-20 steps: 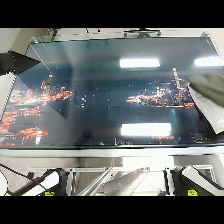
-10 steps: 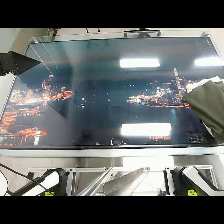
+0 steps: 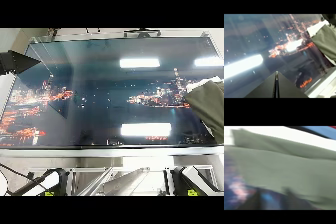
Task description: Fold the shirts.
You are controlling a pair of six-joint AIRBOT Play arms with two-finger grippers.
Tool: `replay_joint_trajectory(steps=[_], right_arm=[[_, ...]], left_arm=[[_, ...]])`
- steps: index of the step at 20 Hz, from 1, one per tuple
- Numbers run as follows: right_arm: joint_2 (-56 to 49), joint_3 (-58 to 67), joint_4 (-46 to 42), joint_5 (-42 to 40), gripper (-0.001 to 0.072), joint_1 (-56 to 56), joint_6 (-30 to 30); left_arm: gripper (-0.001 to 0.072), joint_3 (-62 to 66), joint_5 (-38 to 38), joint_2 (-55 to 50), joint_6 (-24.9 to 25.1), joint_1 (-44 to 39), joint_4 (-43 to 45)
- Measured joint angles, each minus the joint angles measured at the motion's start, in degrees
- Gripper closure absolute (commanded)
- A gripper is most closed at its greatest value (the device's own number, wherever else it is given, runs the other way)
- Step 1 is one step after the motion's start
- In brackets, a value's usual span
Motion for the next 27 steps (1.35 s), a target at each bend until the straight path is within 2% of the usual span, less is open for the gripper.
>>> replay_joint_trajectory(steps=[4,8,11,15,20,27], right_arm=[[0.5,3.6,9.1,-2.2,0.0696,9.7,-2.7],[1.9,2.6,12.0,0.7,0.0696,25.3,-8.8],[7.7,-5.2,11.4,1.8,0.0696,38.2,-12.4],[19.2,-21.2,8.6,-1.6,0.0696,50.4,-14.9],[24.4,-30.4,7.5,-3.5,0.0695,55.0,-16.6],[25.4,-32.3,7.9,-2.8,0.0695,55.9,-17.2]], left_arm=[[0.0689,0.0,-0.5,0.5,-1.9,-0.2,0.0],[0.0686,-5.5,-0.5,5.2,-3.0,-3.9,0.0],[0.0686,-18.3,2.3,12.3,-3.0,-9.7,1.2],[0.0685,-41.8,9.8,23.5,-3.0,-18.7,2.8],[0.0686,-59.2,17.7,32.0,-3.7,-24.4,2.2],[0.0687,-63.5,21.2,34.5,-4.1,-25.8,1.6]])
